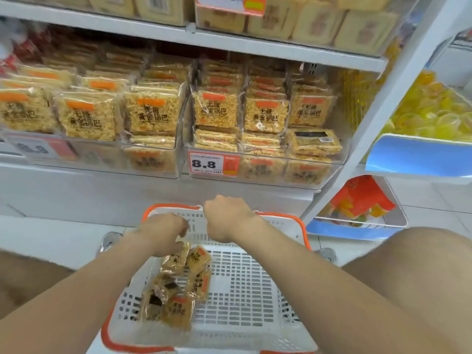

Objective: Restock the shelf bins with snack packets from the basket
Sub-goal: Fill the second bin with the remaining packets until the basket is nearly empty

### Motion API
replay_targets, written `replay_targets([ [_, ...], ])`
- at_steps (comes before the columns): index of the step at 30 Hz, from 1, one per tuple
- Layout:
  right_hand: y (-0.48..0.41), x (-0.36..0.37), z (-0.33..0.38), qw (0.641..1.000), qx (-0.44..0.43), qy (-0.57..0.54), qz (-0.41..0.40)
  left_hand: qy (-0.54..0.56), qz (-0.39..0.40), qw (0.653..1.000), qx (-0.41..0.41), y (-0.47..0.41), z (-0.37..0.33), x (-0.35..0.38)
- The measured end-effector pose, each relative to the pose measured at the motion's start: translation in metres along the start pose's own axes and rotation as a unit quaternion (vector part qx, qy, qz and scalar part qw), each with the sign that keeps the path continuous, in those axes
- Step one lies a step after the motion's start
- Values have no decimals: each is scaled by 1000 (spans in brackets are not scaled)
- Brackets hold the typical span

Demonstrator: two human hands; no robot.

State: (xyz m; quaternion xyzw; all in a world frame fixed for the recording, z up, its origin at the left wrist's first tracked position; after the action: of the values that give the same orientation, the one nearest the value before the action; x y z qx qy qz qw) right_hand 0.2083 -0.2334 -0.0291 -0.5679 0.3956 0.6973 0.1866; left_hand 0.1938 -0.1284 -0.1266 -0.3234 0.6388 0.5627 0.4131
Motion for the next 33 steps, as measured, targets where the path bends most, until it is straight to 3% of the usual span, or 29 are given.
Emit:
replay_targets([
  [5,-18,60,6,994,-26,78,70,57,96,992,-54,-2,-1,94],
  [12,-32,127,24,978,-72,107,164,25,243,968,-57,-1,-6,184],
  [17,-38,137,29,978,-70,103,169,-133,212,967,-45,-7,-3,211],
  [22,-41,133,33,978,-78,97,167,-126,192,973,-32,-12,-3,215],
  [28,-39,112,22,981,-64,84,165,96,93,988,-76,-28,12,172],
  [30,-36,102,14,982,-55,85,159,200,49,973,-104,-31,22,150],
  [33,-28,87,2,984,-45,71,159,384,-13,916,-116,-26,22,108],
])
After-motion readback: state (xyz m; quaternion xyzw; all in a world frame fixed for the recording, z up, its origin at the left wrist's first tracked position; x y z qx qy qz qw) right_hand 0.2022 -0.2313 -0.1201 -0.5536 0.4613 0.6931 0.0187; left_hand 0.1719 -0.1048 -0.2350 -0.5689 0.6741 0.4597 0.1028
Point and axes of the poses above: each hand's wrist, its own y-axis away from the middle knuckle, its own x-axis out of the palm, z = x × y, the point moved 10 cm from there along -y, towards the middle knuckle
